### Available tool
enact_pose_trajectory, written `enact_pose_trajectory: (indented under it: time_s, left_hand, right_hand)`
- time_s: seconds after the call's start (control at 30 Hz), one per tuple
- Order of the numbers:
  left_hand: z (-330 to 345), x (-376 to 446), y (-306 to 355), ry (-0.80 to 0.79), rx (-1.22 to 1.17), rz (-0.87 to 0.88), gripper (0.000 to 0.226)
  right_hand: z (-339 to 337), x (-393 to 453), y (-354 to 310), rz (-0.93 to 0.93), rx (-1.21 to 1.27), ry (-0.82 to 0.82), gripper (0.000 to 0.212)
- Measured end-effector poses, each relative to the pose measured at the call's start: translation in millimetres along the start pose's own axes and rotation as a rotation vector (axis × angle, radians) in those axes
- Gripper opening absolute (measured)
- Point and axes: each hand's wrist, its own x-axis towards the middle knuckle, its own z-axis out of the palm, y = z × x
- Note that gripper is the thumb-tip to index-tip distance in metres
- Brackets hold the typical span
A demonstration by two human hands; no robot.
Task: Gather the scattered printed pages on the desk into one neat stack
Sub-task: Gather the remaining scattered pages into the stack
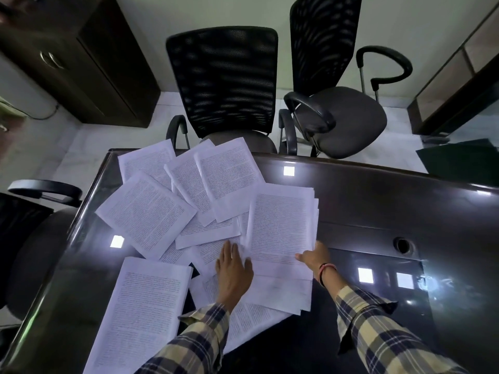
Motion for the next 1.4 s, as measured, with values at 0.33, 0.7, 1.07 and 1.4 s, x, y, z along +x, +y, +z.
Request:
enact_pose_trajectory:
  time_s: [0.33,0.7,1.07,1.4]
  left_hand:
    - [12,-39,9,-0.116,0.052,0.165,0.052]
    - [14,-65,-19,-0.135,0.289,0.193,0.070]
    - [48,-120,-26,-0.230,0.395,0.422,0.080]
    - [54,-128,-10,-0.180,0.396,0.240,0.057]
  right_hand:
    - [-70,-26,68,0.100,0.029,0.082,0.033]
    - [-114,-67,135,0.191,0.187,0.124,0.038]
    - [-116,-101,167,0.183,0.338,0.175,0.038]
    - [-134,-114,191,0.162,0.444,0.279,0.026]
